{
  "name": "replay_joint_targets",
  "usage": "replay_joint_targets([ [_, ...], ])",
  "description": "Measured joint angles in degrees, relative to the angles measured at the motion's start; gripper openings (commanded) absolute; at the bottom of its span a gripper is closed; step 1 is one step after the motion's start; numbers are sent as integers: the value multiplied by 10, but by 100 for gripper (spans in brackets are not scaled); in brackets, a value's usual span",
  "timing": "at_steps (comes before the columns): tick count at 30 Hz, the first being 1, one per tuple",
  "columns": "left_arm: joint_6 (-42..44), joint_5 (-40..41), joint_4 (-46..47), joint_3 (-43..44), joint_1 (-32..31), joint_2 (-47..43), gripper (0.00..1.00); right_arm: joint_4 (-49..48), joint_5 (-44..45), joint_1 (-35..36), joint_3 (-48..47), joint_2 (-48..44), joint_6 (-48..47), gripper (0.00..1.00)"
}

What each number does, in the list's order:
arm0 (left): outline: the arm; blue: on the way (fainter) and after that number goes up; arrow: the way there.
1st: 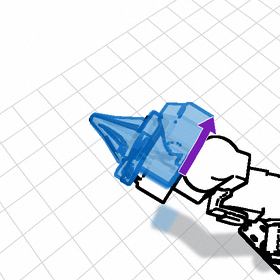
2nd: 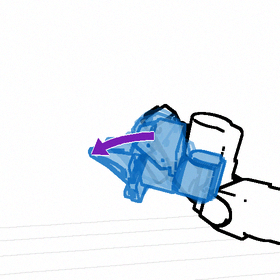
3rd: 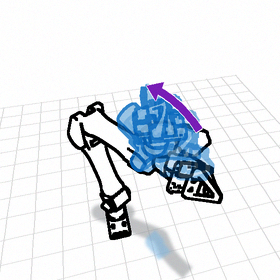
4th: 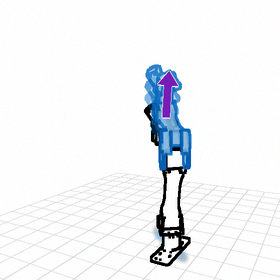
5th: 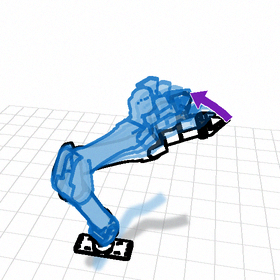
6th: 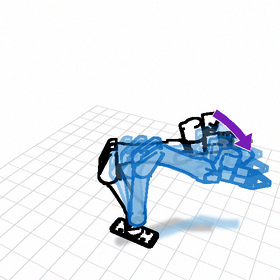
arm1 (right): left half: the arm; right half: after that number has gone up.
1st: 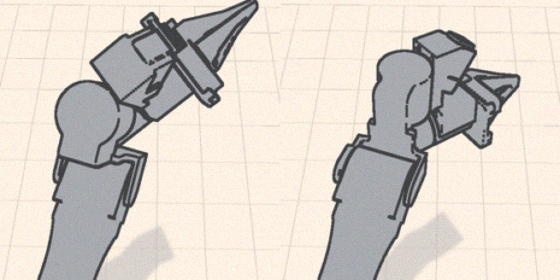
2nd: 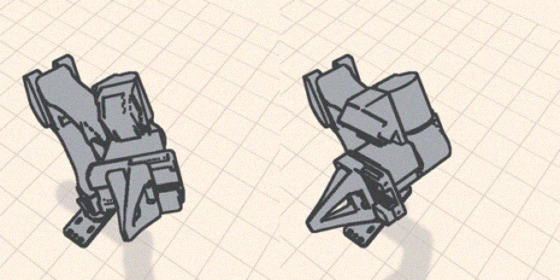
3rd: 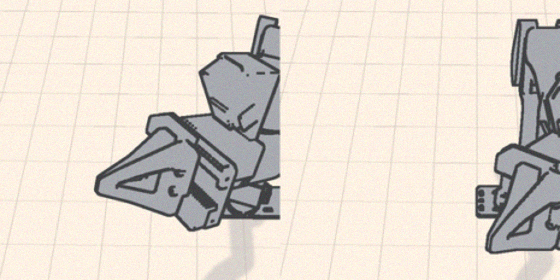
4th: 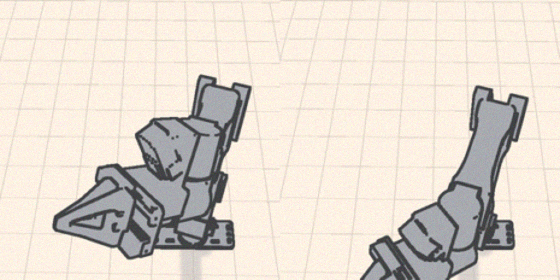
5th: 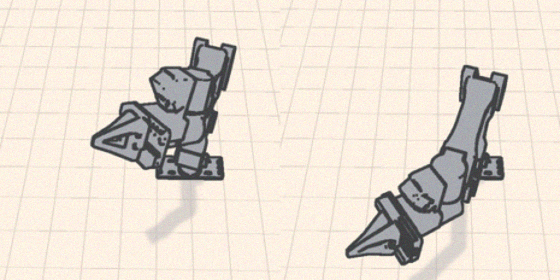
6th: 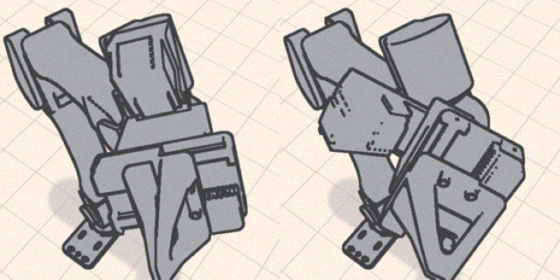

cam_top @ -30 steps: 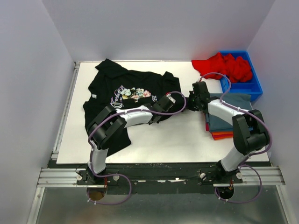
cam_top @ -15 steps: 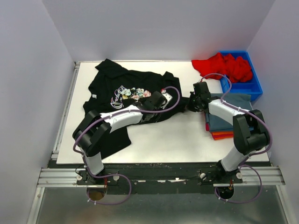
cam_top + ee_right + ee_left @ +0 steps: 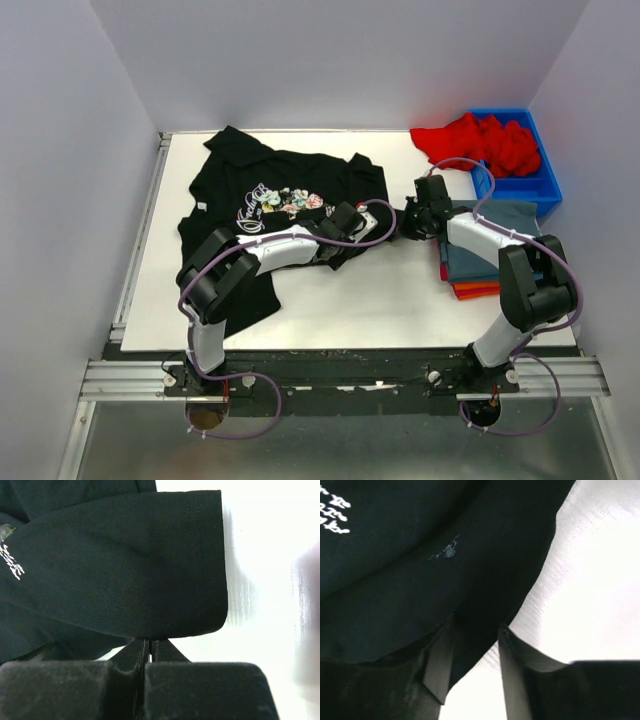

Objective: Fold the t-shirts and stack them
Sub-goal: Flatten out the tshirt

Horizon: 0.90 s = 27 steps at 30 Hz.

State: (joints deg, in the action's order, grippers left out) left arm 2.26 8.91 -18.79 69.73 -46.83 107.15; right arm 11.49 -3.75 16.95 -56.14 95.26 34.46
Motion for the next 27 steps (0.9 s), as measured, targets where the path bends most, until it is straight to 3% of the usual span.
replay_joint_targets([
  [5, 4, -4, -2, 7, 0, 13, 64, 0, -5, -2, 0, 0, 0, 1],
  [11, 5, -15, -5, 7, 0, 13, 61, -1, -7, -2, 0, 0, 0, 1],
  [14, 6, -24, -6, 7, 0, 13, 51, -1, -8, -2, 0, 0, 0, 1],
  [16, 8, -25, -6, 8, 0, 15, 38, -1, -9, -3, 0, 0, 0, 1],
  [20, 7, -25, -20, 45, 0, 43, 40, -1, -11, -5, 0, 0, 0, 1],
  [22, 7, -26, -26, 69, 2, 61, 22, -2, -11, -5, 0, 0, 0, 1],
  [23, 7, -26, -28, 77, 2, 66, 2, -3, -11, -5, 0, 0, 0, 1],
  [27, 1, -32, -34, 86, 3, 73, 0, -5, -11, -6, 3, 0, 0, 1],
])
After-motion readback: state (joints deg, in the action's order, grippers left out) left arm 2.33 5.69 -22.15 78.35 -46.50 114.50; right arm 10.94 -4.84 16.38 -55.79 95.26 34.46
